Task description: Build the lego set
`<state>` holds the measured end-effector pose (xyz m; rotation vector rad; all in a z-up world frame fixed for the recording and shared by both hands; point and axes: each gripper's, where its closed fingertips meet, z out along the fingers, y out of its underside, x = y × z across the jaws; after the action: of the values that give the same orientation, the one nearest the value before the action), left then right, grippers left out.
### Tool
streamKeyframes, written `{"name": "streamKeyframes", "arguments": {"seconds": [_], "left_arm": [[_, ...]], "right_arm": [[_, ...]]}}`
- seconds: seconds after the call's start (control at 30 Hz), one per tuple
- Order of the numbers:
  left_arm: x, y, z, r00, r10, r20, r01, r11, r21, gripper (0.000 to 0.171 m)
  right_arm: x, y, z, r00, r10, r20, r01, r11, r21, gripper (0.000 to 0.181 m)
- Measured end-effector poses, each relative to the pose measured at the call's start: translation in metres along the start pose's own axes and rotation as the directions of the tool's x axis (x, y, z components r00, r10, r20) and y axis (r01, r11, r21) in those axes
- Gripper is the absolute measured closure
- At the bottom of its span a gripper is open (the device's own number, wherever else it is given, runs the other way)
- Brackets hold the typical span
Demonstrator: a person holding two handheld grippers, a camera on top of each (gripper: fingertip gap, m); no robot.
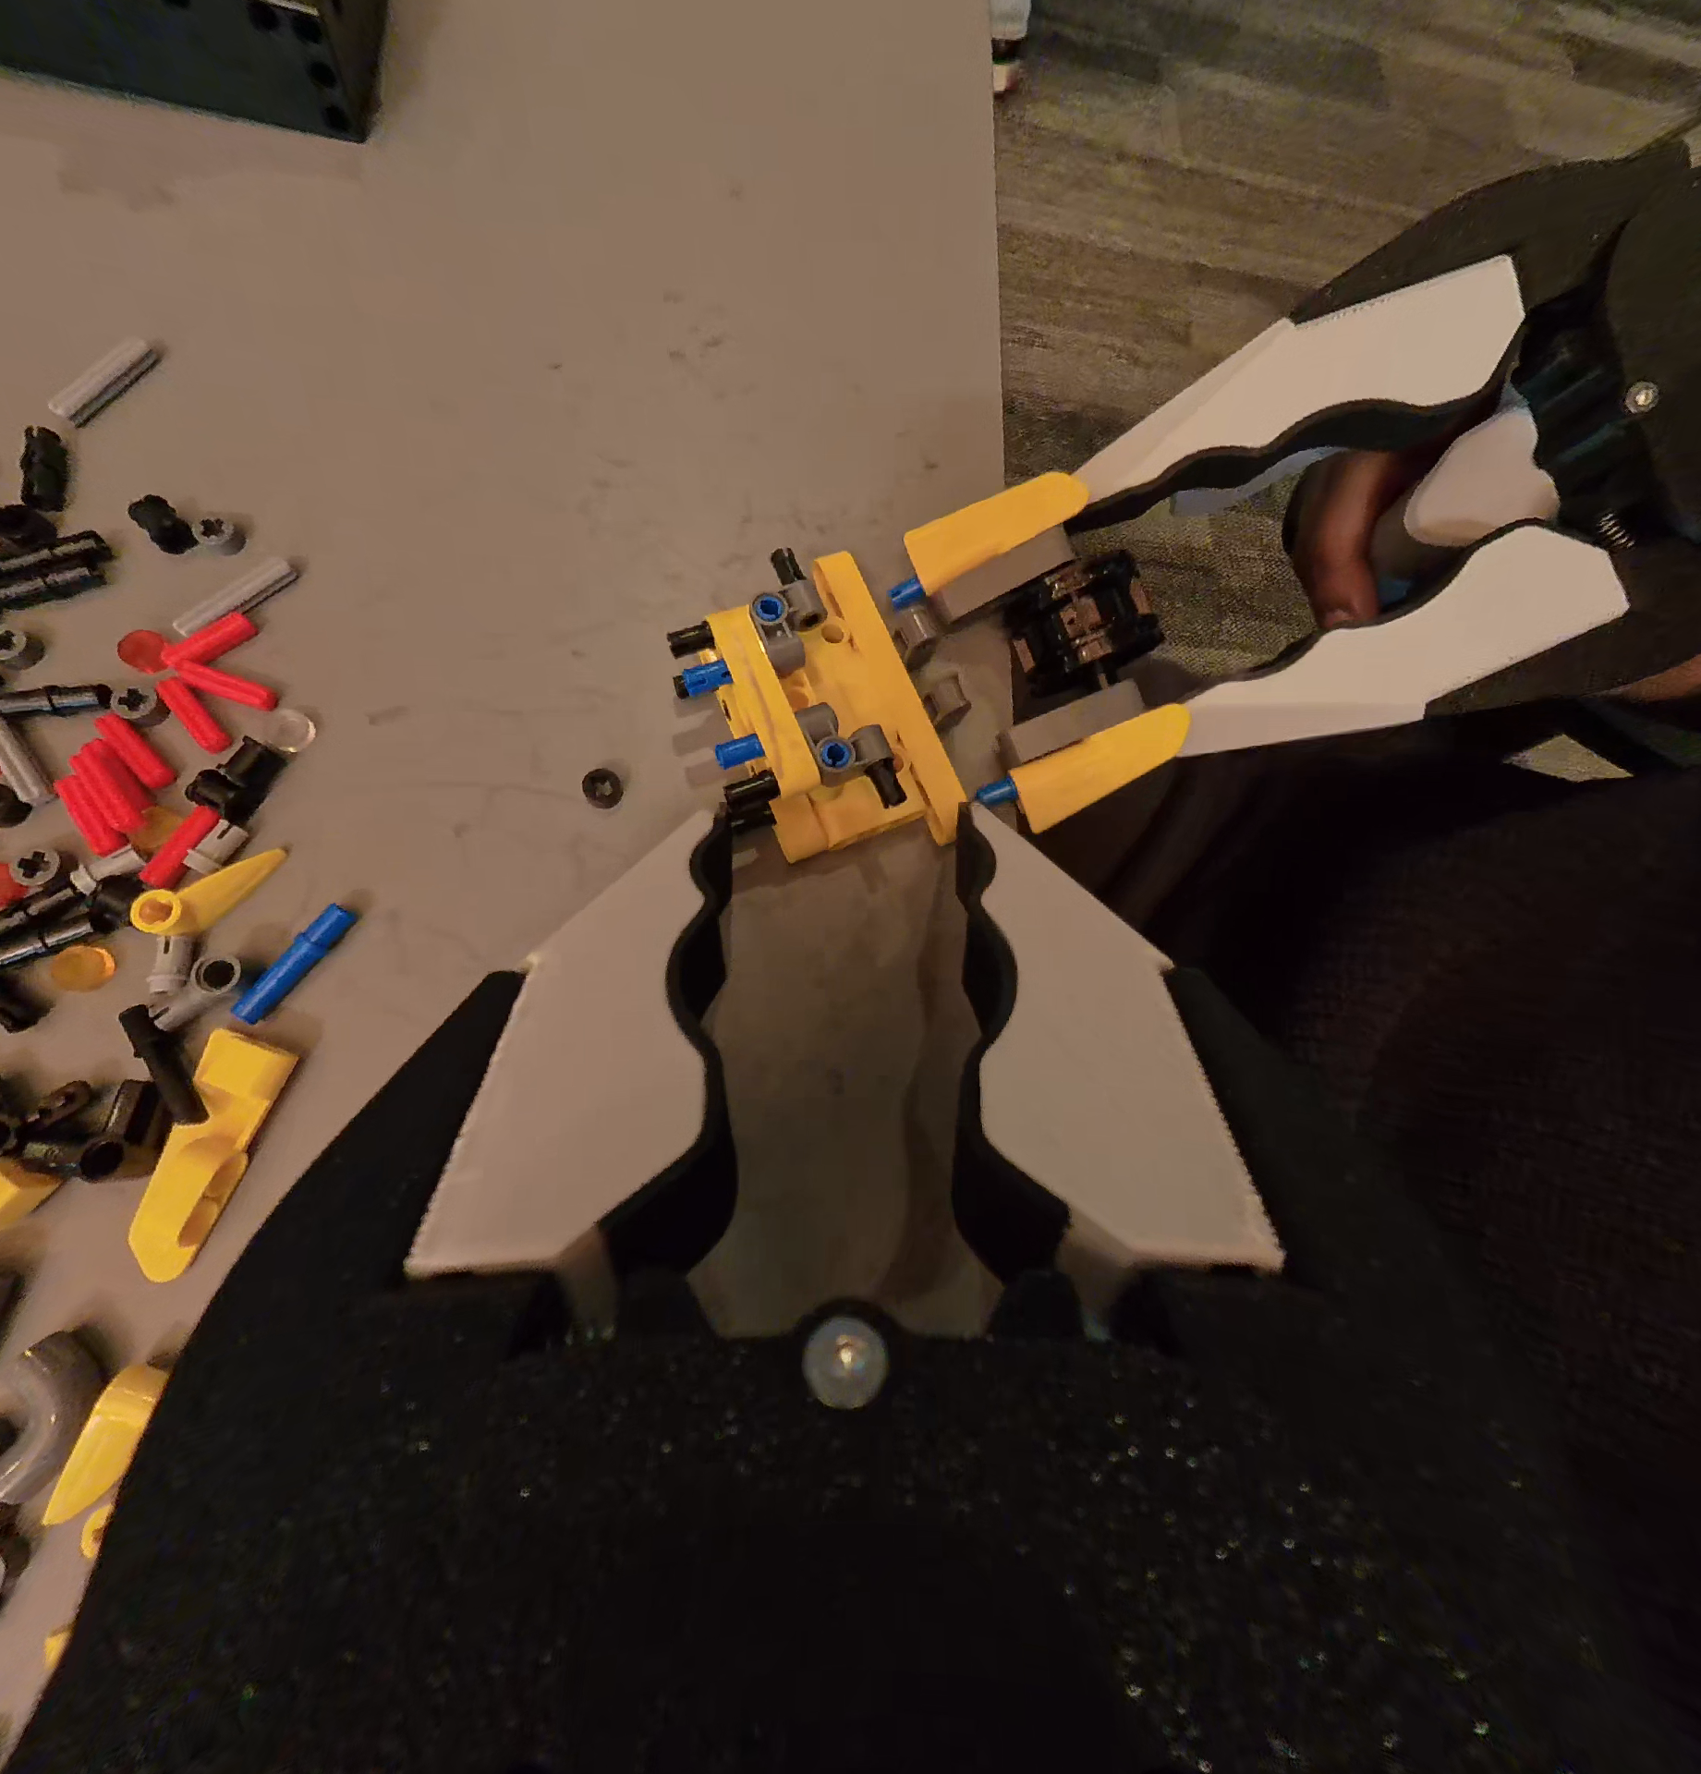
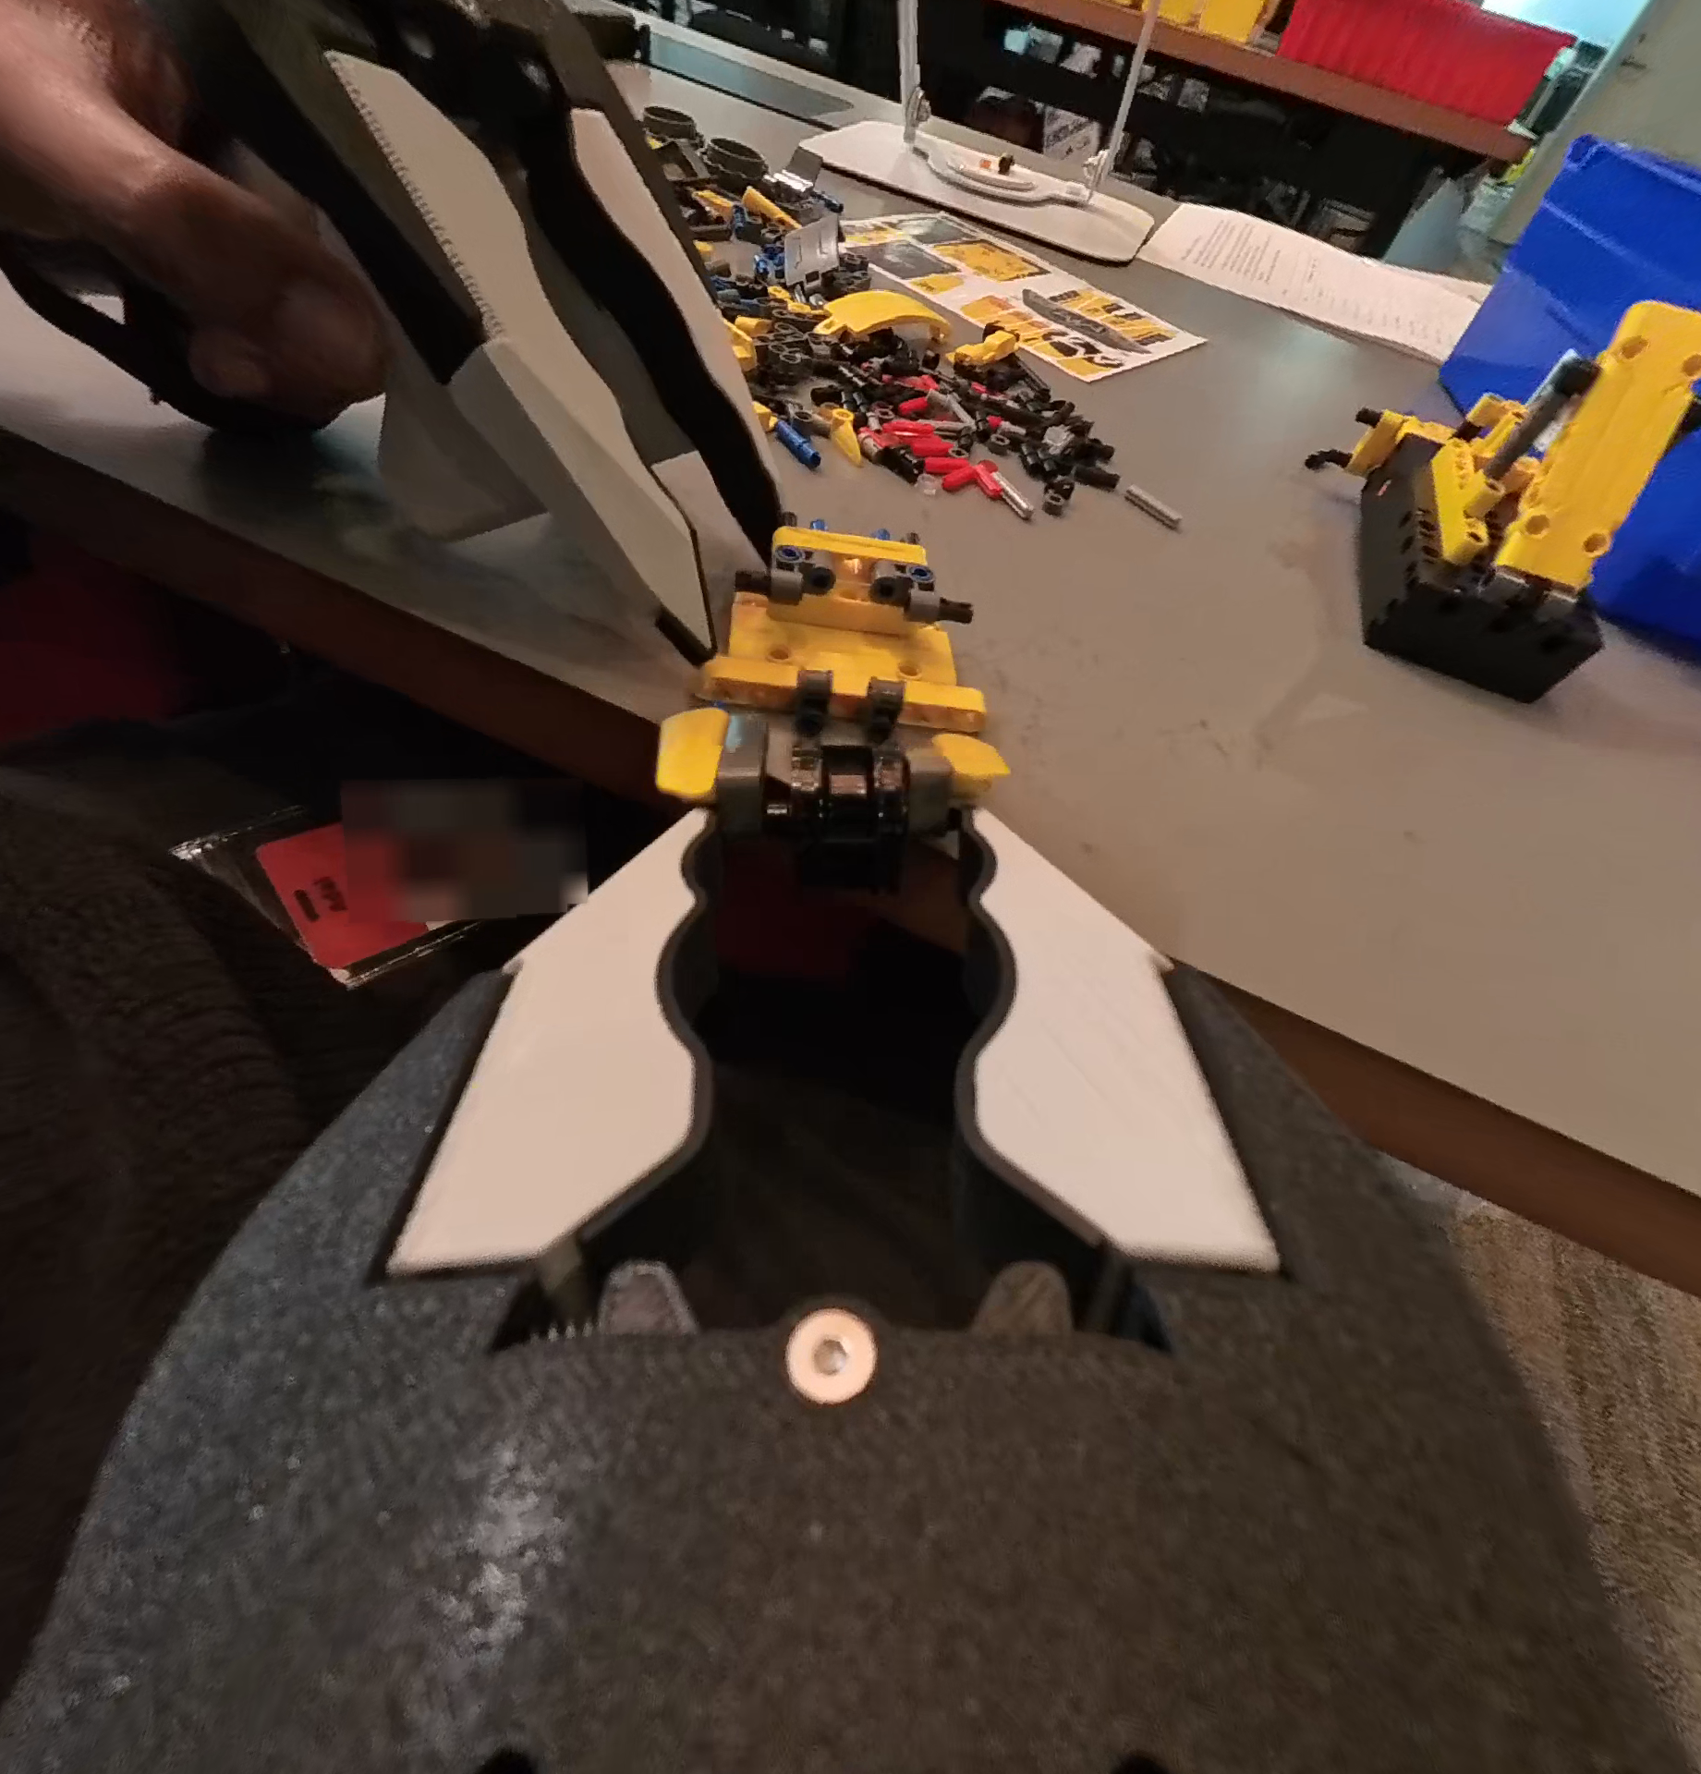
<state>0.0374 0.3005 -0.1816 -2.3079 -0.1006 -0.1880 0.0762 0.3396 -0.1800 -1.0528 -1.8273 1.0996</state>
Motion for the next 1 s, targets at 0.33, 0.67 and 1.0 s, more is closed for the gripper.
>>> {"name": "streamKeyframes", "arguments": {"seconds": [0.33, 0.67, 1.0], "left_arm": [[0.004, -0.007, 0.01, 0.999, 0.018, 0.028, -0.018, 1.0, -0.004, 0.122], [0.009, -0.006, 0.009, 1.0, 0.026, 0.007, -0.026, 1.0, -0.009, 0.126], [0.01, -0.005, 0.009, 0.999, 0.037, -0.006, -0.037, 0.999, -0.013, 0.126]], "right_arm": [[0.002, 0.002, -0.003, 0.997, 0.062, 0.037, -0.063, 0.998, 0.029, 0.133], [0.006, 0.012, -0.006, 0.989, 0.131, 0.066, -0.133, 0.991, 0.027, 0.133], [0.004, 0.013, -0.007, 0.981, 0.167, 0.101, -0.171, 0.985, 0.036, 0.133]]}}
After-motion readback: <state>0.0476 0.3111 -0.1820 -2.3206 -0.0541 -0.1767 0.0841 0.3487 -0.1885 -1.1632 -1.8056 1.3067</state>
